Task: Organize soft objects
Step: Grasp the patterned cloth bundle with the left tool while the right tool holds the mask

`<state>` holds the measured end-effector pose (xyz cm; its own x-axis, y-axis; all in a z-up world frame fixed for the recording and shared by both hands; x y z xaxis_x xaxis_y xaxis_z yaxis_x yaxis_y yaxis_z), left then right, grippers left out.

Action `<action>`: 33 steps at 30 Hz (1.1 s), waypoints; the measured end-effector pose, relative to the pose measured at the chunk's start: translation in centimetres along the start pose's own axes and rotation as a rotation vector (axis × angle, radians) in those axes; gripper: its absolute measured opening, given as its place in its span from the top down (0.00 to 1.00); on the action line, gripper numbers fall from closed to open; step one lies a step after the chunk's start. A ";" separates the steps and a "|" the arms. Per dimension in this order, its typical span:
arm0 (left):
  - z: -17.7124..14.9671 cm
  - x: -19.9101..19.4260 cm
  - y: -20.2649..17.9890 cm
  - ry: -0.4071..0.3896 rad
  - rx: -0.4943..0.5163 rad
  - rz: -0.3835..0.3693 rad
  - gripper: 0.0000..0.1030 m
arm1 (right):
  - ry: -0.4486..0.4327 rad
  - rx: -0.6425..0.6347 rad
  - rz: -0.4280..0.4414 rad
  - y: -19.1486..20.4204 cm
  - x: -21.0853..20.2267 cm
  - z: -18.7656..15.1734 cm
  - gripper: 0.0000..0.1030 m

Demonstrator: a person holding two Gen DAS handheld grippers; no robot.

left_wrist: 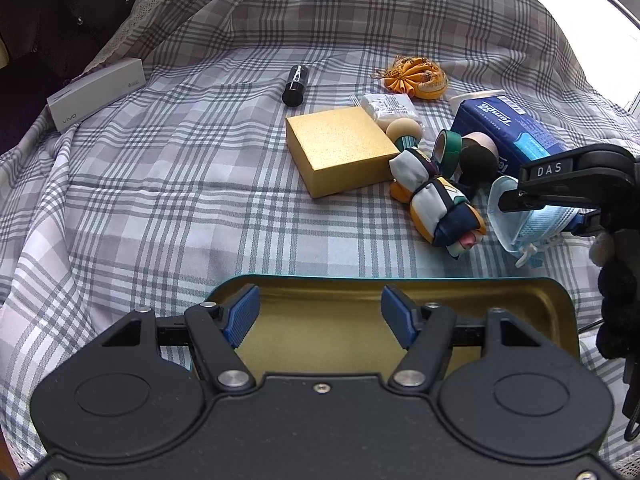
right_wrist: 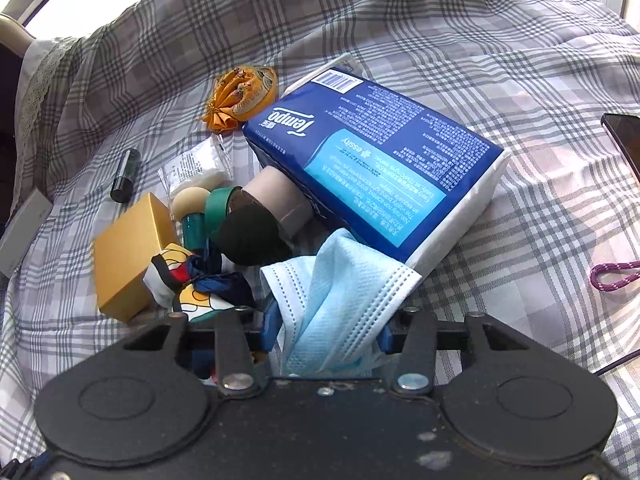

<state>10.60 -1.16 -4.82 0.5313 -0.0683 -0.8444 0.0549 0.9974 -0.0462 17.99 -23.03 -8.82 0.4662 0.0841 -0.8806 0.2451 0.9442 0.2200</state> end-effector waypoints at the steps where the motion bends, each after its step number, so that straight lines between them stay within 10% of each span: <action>1: 0.2 0.0 0.0 -0.002 0.001 0.000 0.39 | -0.014 -0.002 0.007 0.1 -0.5 0.2 0.58; 33: 9.5 2.0 -2.3 0.003 0.014 -0.025 0.39 | -0.076 -0.025 0.187 -0.2 -8.4 -4.9 0.59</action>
<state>19.58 -3.83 -1.31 0.5275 -0.0930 -0.8445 0.0801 0.9950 -0.0595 9.89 -22.41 -3.55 0.5647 0.2356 -0.7909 0.1270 0.9222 0.3654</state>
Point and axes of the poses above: each gripper's, at about its wrist camera, not at the fingertips, and x roughly the way its jaws point, y to its left, z to its top, the point moved 9 cm from there along x, roughly the way its jaws point, and after that the axes turned 1 degree about y, right-handed, at the moved point
